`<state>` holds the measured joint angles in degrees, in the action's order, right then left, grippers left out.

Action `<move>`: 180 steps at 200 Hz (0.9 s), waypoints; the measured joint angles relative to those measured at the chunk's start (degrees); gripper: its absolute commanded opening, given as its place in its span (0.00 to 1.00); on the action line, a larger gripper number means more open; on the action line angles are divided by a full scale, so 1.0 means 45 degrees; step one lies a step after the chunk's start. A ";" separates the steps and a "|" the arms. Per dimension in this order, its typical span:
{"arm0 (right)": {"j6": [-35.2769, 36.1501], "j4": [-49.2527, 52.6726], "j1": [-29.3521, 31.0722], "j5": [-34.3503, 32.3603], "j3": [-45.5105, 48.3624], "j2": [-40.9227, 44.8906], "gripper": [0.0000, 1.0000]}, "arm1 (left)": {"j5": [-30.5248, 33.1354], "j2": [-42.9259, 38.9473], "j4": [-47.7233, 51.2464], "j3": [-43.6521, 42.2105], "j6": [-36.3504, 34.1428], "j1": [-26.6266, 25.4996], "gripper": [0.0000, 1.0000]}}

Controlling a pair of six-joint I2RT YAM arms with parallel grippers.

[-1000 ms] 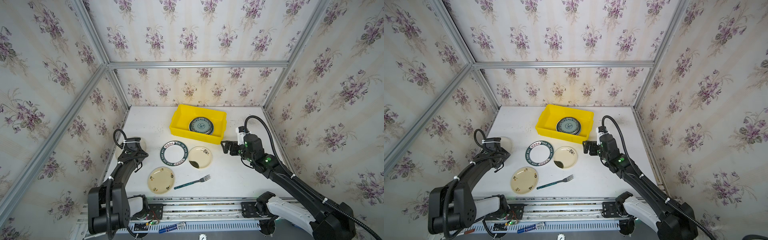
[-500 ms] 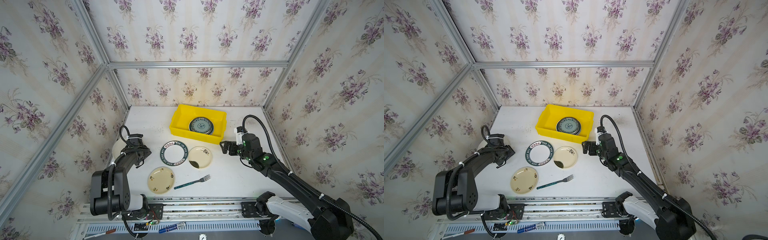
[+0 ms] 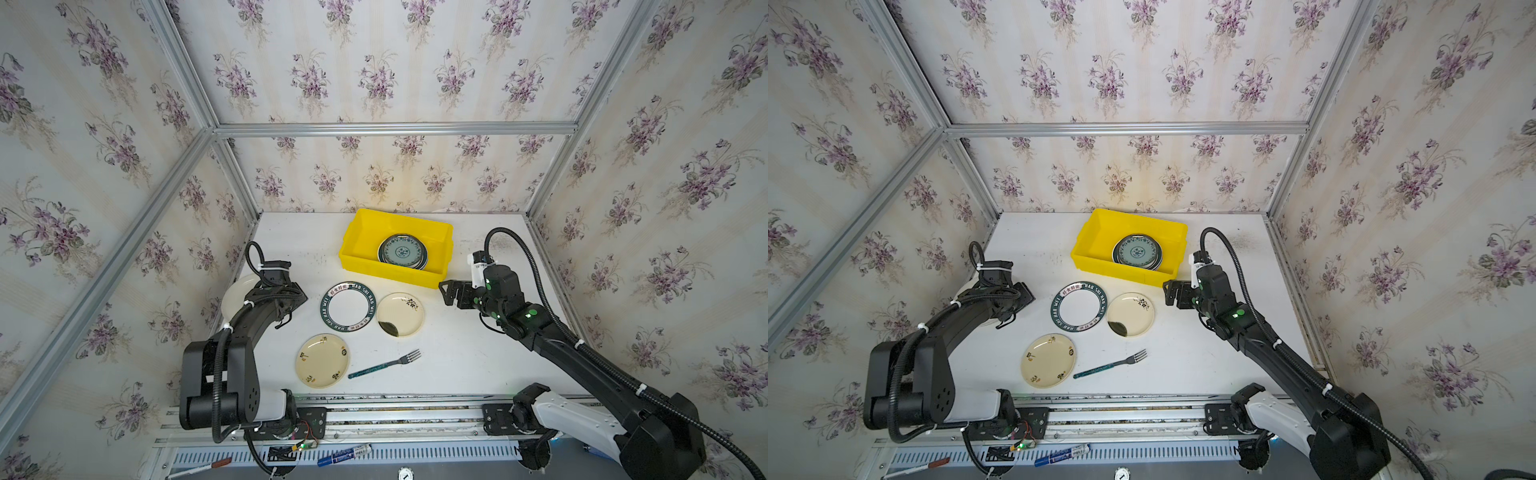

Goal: Place the plates into the plastic bin on the countertop
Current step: 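Slide the left gripper onto the 'SWEET BEAR' plate rim and close it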

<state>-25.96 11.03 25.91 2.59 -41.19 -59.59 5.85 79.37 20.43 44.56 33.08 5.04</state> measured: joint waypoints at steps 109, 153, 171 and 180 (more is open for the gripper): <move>0.0029 0.0019 -0.0121 0.0073 -0.0019 0.0199 0.99 | 0.1515 0.2399 0.0398 0.2361 -0.1277 -0.0447 0.73; 0.0219 0.0248 -0.0214 -0.0034 -0.0097 0.0709 0.99 | 0.1904 0.3745 0.1239 0.3764 -0.1069 -0.0423 0.71; 0.0345 0.0311 -0.0277 -0.0204 -0.0097 0.0874 0.99 | 0.1894 0.4245 0.1530 0.4138 -0.0952 -0.0423 0.69; 0.0374 0.0325 -0.0301 -0.0301 -0.0097 0.0899 0.99 | 0.1860 0.4405 0.1656 0.4245 -0.0869 -0.0423 0.69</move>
<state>-24.27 12.49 24.56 1.23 -41.63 -55.55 14.22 99.20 27.88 63.66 29.17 3.14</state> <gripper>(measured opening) 0.995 0.687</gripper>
